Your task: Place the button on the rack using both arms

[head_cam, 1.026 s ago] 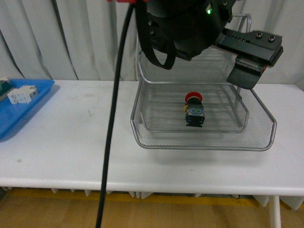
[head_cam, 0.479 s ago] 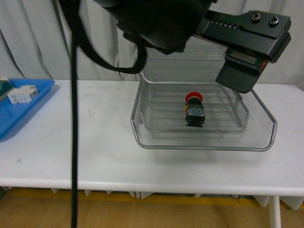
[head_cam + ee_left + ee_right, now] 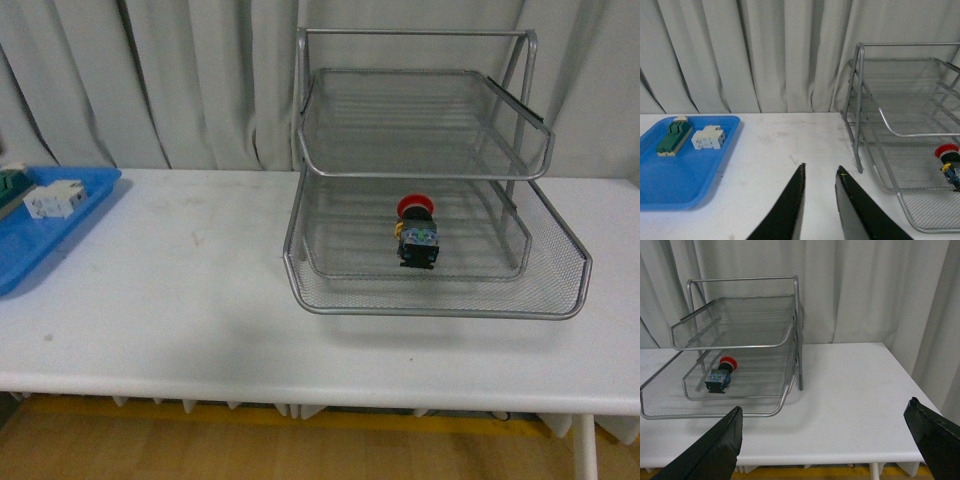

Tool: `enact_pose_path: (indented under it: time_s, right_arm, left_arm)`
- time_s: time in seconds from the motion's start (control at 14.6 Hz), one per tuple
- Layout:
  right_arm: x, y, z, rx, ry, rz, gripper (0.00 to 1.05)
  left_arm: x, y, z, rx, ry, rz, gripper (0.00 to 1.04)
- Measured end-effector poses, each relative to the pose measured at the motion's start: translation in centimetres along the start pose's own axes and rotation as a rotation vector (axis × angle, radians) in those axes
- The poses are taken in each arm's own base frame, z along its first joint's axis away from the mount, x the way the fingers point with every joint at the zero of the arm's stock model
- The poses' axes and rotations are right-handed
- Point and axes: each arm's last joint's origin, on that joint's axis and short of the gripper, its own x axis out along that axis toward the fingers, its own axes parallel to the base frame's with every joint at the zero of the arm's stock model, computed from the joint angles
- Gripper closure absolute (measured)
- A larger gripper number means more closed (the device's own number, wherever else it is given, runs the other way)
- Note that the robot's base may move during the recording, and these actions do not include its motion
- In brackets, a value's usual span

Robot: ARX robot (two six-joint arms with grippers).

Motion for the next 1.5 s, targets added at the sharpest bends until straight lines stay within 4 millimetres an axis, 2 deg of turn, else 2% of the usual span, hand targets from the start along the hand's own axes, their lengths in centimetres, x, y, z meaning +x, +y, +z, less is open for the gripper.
enact_pose_path:
  time_s: [0.07,0.14,0.27,0.75,0.89,1.5]
  right_arm:
    - [0.0,0.0,0.0,0.0,0.0,0.0,0.06]
    - [0.0,0.0,0.0,0.0,0.0,0.0,0.06]
    - [0.0,0.0,0.0,0.0,0.0,0.0,0.06]
    - [0.0,0.0,0.0,0.0,-0.001,0.0,0.06]
    - [0.0,0.0,0.0,0.0,0.0,-0.001,0.06]
    - [0.0,0.0,0.0,0.0,0.0,0.0,0.06]
  left_arm:
    - [-0.9,1.4,-0.3,-0.013,-0.028,0.011,0.99]
    - [-1.8,2.5,-0.5,-0.025,-0.053,0.019,1.03]
    - [-3.0,3.9,-2.3,-0.017,-0.021,0.012,1.03]
    - [-5.6,6.5,-3.8,-0.021,-0.035,0.012,1.03]
    - [-6.0,6.5,-4.7,-0.023,-0.031,0.004,1.03]
    - [-7.5,6.5,-4.6,-0.023,-0.048,0.007,1.03]
